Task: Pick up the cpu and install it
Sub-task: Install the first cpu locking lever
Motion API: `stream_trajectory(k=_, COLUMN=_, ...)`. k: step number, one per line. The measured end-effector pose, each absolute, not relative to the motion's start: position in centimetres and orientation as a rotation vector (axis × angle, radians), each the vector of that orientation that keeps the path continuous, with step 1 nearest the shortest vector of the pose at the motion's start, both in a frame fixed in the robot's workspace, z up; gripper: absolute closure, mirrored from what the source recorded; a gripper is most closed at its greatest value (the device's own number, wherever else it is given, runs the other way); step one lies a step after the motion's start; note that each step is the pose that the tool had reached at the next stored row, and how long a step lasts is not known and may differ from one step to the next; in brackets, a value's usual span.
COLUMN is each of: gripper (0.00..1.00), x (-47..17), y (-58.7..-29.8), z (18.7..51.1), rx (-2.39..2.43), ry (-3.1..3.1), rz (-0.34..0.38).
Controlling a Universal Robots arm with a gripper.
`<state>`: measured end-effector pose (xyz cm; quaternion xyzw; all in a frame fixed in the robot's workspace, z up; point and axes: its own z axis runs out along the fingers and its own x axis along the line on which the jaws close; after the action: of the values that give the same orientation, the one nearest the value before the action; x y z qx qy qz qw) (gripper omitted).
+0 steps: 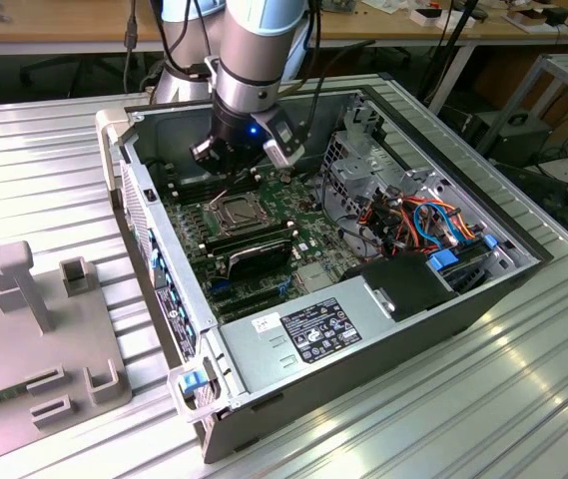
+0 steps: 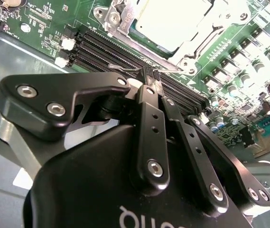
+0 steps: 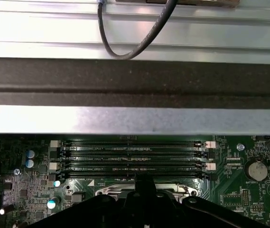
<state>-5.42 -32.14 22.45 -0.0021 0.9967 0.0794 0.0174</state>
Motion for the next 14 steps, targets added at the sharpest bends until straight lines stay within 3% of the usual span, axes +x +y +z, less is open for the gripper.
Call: stream_trajectory(k=14, gripper=0.89, x=-4.55, y=-32.14, z=21.93, rx=-0.007, ry=3.097, rz=0.247)
